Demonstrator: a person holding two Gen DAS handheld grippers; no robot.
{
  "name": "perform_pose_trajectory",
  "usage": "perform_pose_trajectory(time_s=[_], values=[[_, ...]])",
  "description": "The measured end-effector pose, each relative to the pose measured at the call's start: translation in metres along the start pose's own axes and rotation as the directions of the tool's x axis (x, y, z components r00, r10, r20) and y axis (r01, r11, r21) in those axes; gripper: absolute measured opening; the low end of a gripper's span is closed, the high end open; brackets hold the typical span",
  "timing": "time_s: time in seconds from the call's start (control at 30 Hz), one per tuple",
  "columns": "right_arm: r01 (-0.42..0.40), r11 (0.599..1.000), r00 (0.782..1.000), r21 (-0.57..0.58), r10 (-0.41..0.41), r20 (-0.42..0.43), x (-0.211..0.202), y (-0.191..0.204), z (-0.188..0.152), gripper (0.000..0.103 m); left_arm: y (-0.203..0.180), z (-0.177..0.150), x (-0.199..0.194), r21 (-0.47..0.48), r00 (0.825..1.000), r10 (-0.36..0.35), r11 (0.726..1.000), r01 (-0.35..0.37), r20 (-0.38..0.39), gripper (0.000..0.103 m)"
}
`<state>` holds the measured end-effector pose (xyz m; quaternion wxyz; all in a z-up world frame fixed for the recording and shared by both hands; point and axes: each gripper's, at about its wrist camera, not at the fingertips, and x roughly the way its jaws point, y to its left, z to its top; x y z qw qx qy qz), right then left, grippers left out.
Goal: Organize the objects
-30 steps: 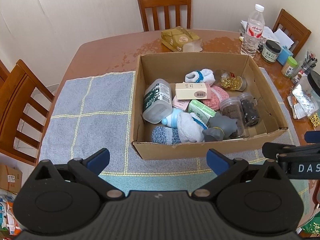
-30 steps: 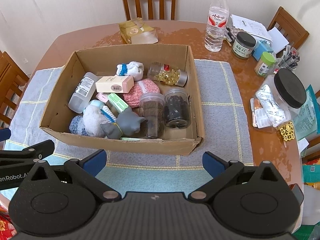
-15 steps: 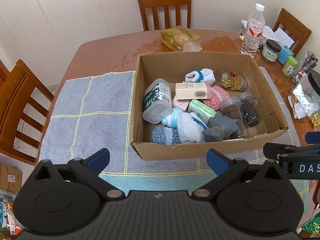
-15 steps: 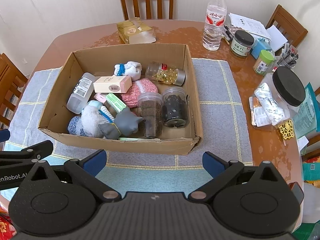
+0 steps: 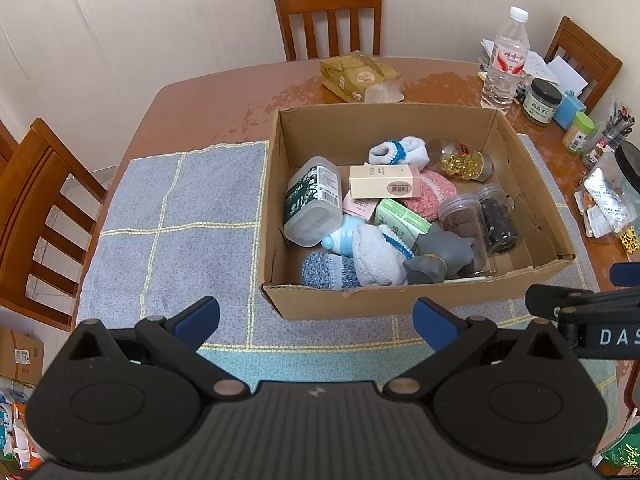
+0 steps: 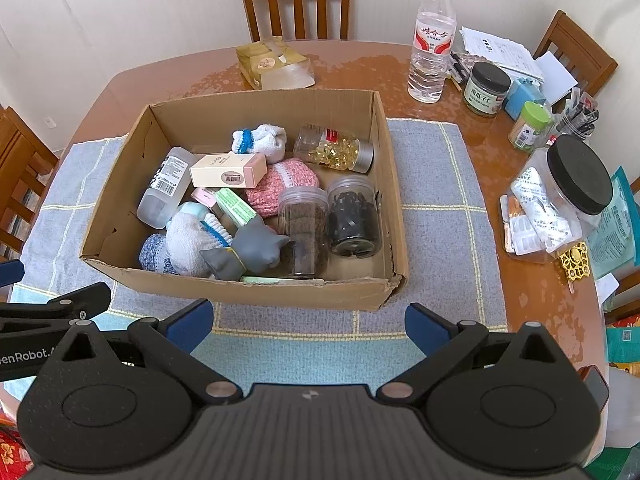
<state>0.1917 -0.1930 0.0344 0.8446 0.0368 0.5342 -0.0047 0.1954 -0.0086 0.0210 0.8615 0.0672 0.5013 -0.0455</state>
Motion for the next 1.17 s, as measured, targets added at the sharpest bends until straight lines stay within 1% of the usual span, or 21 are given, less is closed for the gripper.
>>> perform_pose_trajectory(time_s=[1.17], values=[[-0.002,1.000,1.000,0.013,0.002,0.006,-0.0034,-0.0012,0.0003,0.103,-0.0010,0.0018,-0.0001,-0.001,1.000,-0.007,1.000,0.007,-0.001,0.102]])
